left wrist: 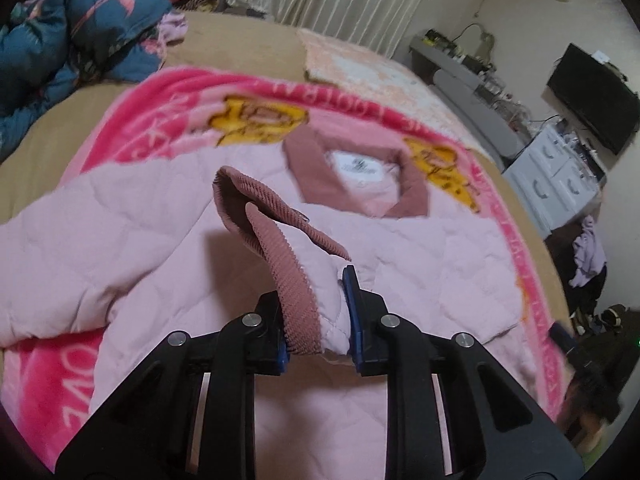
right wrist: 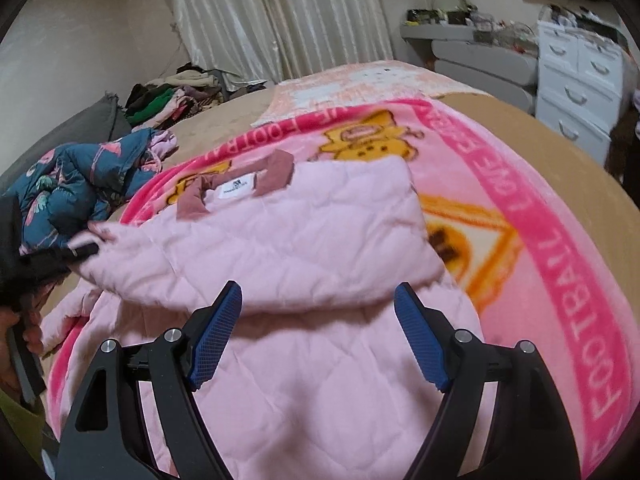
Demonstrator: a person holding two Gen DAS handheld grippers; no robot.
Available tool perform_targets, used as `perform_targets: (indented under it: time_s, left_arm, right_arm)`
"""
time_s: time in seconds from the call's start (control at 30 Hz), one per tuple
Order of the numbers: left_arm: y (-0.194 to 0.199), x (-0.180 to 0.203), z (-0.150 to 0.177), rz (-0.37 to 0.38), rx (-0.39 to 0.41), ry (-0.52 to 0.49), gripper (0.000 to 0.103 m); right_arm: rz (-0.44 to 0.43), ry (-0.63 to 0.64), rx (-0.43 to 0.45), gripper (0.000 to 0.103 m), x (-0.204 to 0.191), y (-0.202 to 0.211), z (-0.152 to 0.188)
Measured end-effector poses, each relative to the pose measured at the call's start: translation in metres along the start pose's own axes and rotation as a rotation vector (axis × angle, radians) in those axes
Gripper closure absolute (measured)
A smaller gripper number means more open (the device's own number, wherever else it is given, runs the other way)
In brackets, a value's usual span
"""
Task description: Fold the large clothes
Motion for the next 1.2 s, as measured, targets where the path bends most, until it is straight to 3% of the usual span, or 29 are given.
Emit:
perform_targets:
  time_s: [0.13, 0.37, 0.6, 0.7, 1.03, 1.2]
  left_arm:
    - [-0.023, -0.012, 0.019, -0.042, -0.048, 0.004, 0.088]
    - [-0.041, -0.030, 0.038, -0.049, -0.101, 0.039, 0.085]
    - [-0.043, -0.031, 0.042, -0.052, -0.099, 0.042, 0.083]
    - [-0.046, -0.030, 0.044, -0.043, -0.104, 0.051, 0.081]
    - [-0.034, -0.026, 0.045, -0.084, -0.088, 0.027, 0.078]
    - [-0.020, -0.023, 0.046, -0.115, -0.073, 0.000, 0.071]
  right_arm:
    - [-0.009, 0.033, -0.017, 0.025, -0.007, -0.019, -0.018]
    - [-0.008, 0.051, -0.088, 0.025, -0.010, -0.064, -0.033]
    - [0.041, -0.023, -0.230, 0.025, 0.023, -0.113, -0.010]
    - [0.026, -0.079, -0.246, 0.025, 0.037, -0.127, -0.001]
    - [0.071, -0.050, -0.244, 0.025, 0.031, -0.117, 0.008]
    - [0.036, -0.089, -0.218, 0.017, 0.024, -0.096, 0.013]
Point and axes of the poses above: each gripper's, at about its wrist camera, not at the fingertips, and y roughly against the way its jaws point, x to its right, z to its underside, the point moved 5 cm from there along -y, roughly the way its jaws point, and after that the axes turned 11 degrees about -z, right-handed, at the moved point
